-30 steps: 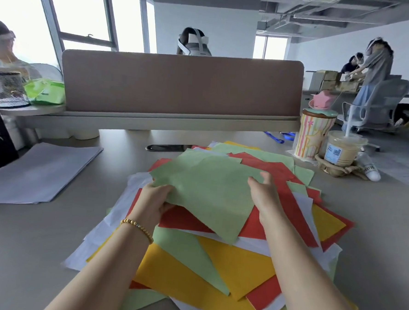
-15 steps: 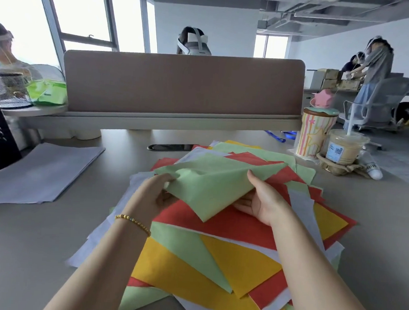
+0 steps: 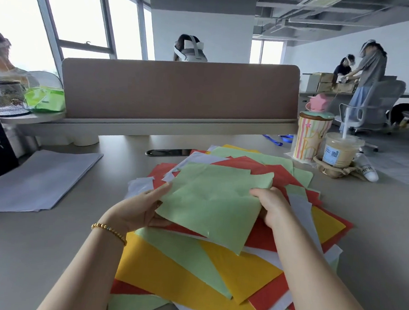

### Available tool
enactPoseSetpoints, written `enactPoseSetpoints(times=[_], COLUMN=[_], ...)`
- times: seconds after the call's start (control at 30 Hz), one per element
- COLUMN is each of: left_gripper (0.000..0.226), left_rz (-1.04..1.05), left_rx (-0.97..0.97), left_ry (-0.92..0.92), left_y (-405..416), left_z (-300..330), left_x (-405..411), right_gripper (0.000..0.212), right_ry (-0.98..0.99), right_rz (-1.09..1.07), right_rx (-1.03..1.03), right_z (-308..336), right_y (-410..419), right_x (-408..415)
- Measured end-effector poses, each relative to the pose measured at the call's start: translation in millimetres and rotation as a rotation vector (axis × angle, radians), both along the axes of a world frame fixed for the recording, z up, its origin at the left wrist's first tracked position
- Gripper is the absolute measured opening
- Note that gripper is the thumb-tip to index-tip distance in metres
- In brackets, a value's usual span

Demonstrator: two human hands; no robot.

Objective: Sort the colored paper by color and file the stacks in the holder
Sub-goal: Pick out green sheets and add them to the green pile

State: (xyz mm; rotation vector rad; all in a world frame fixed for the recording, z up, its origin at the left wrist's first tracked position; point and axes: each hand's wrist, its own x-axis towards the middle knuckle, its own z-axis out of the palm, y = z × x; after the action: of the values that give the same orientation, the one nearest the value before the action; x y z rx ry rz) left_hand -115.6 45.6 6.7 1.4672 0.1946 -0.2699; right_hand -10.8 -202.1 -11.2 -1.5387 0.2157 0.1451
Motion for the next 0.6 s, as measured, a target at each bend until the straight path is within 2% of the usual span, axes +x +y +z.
enactPoseSetpoints(times=[0.1, 0.17, 0.2, 0.27, 0.3, 0.37, 0.5, 0.6], left_gripper=[0.087, 0.097, 0.092, 0.056, 0.037, 0.018, 0.014, 0.019], left_rz=[0.121, 0.187, 0.209, 0.259, 0.287, 0.310, 0.239, 0.204], left_rx=[-0.186, -0.238, -0.207, -0.048, 0.049, 0.201, 0.281, 0.326], left_ry=[0.032, 0.081, 0.099, 0.107, 0.092, 0.046, -0.018, -0.007], left_y=[9, 18, 19, 16, 14, 13, 21, 20], left_z=[-3, -7, -8, -11, -13, -16, -9, -5], left_x=[2, 8, 9, 13, 15, 17, 16, 14], right_gripper=[0.017, 0.015, 0.011, 0.006, 0.011, 0.013, 0.015, 0.026], right_ry=[-0.054, -0.067, -0.063, -0.070, -0.091, -0.179, -0.175, -0.066], right_rz=[0.106, 0.196, 0.229, 0.220, 0.173, 0.025, -0.157, -0.135], right_rx=[-0.118, -0.141, -0.148, -0.195, -0.249, -0.335, -0.199, -0.117], right_z=[8, 11, 13, 12, 11, 9, 6, 2], right_y=[-3, -7, -8, -7, -7, -4, -6, -8], right_x=[-5, -7, -9, -11, -10, -7, 4, 6])
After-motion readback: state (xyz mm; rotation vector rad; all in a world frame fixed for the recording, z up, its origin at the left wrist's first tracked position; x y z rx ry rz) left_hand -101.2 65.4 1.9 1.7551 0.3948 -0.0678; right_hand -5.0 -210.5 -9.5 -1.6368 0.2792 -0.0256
